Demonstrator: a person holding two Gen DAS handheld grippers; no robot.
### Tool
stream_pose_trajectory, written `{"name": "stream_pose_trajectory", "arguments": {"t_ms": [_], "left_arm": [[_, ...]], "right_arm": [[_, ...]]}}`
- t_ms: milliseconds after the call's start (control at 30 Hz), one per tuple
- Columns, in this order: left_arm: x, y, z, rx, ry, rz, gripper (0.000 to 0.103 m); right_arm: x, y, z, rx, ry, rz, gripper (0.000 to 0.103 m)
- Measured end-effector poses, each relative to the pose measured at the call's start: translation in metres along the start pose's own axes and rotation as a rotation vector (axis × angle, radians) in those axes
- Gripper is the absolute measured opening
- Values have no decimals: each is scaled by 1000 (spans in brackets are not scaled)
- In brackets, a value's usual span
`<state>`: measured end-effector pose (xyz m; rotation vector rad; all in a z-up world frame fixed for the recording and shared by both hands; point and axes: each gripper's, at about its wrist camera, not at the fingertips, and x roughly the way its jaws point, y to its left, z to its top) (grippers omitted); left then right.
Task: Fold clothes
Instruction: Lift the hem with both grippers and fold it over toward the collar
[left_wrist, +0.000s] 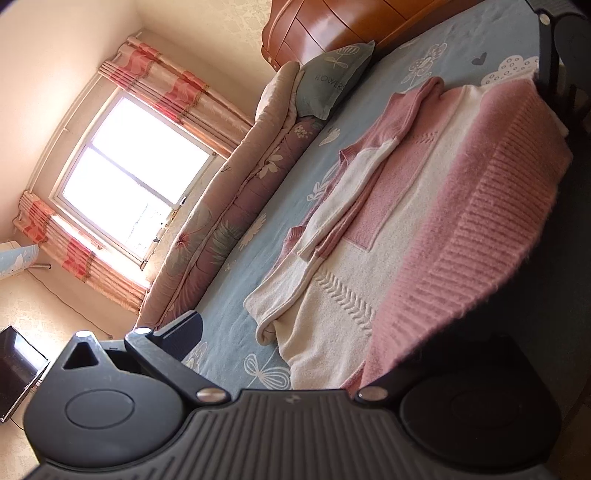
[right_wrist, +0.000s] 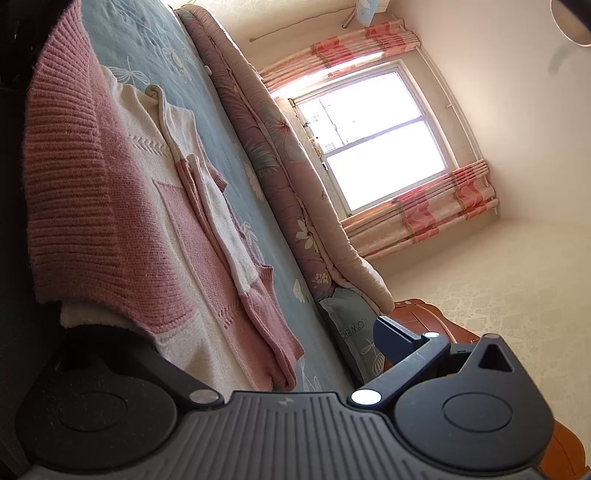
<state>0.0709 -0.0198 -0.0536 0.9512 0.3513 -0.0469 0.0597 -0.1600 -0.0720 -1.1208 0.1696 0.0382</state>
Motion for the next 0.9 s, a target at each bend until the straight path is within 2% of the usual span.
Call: {"name": "stream_pose_trajectory", "arguments": {"t_ms": [167,467,900], "left_arm": [[11,14,9,-3,-12,21,103],[43,35,24,19,-26,9,103],[107,63,42,18,-26,15,103]], "right_arm": [[9,-7,3,1,-2,-10,103],[34,-21,9,-4,2,-4,103],[108,-47,28,-2,-11,14,103]]}}
